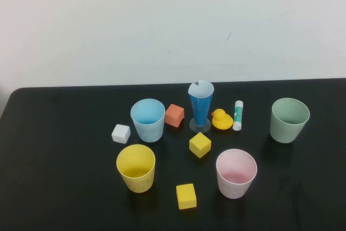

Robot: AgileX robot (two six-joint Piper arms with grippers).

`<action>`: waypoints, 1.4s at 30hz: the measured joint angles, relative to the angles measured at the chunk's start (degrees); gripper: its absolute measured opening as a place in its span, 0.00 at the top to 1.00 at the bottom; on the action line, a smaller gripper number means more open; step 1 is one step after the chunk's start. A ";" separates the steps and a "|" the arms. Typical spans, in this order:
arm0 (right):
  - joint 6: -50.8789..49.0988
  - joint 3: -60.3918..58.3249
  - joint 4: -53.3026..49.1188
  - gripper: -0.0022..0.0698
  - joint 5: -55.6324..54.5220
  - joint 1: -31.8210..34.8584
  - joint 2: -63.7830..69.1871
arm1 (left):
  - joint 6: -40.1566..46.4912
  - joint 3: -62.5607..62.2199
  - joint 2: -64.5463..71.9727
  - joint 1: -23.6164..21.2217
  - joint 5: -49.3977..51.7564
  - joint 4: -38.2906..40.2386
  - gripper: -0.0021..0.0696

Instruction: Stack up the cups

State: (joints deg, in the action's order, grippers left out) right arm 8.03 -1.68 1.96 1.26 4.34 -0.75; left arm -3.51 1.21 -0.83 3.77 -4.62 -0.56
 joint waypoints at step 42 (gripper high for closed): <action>22.89 24.62 1.43 0.97 33.84 0.00 11.85 | -13.68 -29.77 27.56 0.08 32.28 0.56 0.97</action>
State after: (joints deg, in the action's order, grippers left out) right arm 30.92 22.94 3.39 35.10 4.34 11.10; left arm -17.18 -28.56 26.73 3.85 27.66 0.00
